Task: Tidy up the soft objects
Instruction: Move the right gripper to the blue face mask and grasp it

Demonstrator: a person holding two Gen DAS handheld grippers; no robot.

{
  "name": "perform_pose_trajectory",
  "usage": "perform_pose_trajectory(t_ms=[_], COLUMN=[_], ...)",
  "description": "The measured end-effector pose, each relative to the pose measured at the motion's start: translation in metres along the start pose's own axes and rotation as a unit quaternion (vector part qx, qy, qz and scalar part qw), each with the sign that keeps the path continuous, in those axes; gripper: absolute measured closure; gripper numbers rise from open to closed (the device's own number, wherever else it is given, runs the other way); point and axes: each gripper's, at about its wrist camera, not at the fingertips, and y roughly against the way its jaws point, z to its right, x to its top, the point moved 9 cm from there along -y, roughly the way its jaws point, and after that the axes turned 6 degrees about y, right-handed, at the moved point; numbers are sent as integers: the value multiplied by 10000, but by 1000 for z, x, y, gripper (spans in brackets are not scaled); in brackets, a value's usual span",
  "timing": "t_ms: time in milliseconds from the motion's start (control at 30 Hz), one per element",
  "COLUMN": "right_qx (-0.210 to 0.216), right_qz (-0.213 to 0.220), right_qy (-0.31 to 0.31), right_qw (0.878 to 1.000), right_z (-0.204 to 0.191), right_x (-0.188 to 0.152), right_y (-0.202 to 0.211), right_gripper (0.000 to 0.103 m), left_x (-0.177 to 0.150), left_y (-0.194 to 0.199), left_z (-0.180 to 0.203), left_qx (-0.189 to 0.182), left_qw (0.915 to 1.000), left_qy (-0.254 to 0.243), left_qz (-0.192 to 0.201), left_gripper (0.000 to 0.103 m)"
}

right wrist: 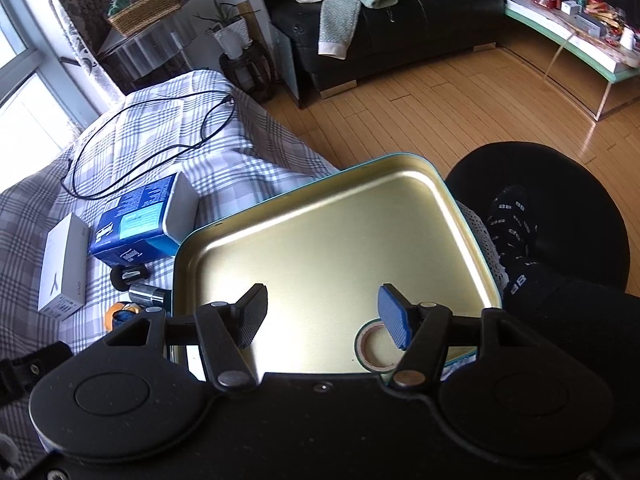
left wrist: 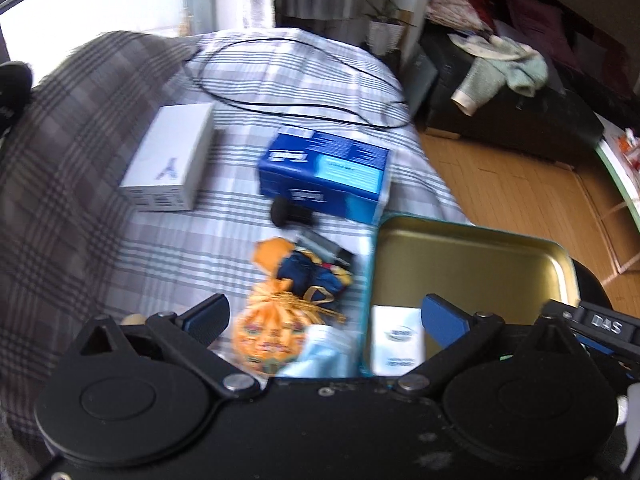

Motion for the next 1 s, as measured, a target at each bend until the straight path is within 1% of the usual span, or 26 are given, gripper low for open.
perform_pose_trajectory(t_ms=[133,300,433,567,700,733,767,800,933,1000], right_qx=[60,211,416,660,892,941,1024,1103,1405,1516], right_qz=[35,99,189,307,433,475,538,598,894,1029], right_qy=[231,670,1107,1671,2368,2497,2672,2829,3523,3936], right_qw=[9997,9975,9928,9832,9665,9626,9567,9509,9209,9008], right_z=[-12,-33,-57,-85,-116,-121,-129,-136,-162,-176], right_x=[-2,-7,-12,-20,-39,-43,-48,-53,-71,-82], right_y=[0,0,2,3,3,3,2,3,8,11], right_gripper=[43,43,43,43,42,40,34,32,30,22], left_x=[2,-11,-22,-33,-39,-40,-41,-42,-44,-45], left_y=[-7,-20,-30,-38,-45,-46,-46,-47,-50,-51], left_z=[-49,-111,-141,-167,-181,-184,-185,-186,-186,-185], left_qx=[324,691,890,979,1019,1016,1007,992,958,933], left_qw=[9985,9922,9875,9833,9791,9784,9778,9774,9768,9767], left_qy=[433,1007,1246,1449,1650,1691,1723,1749,1788,1798], left_qz=[-44,-234,-382,-511,-610,-624,-635,-646,-693,-716], left_gripper=[1,1,1,1,1,1,1,1,1,1])
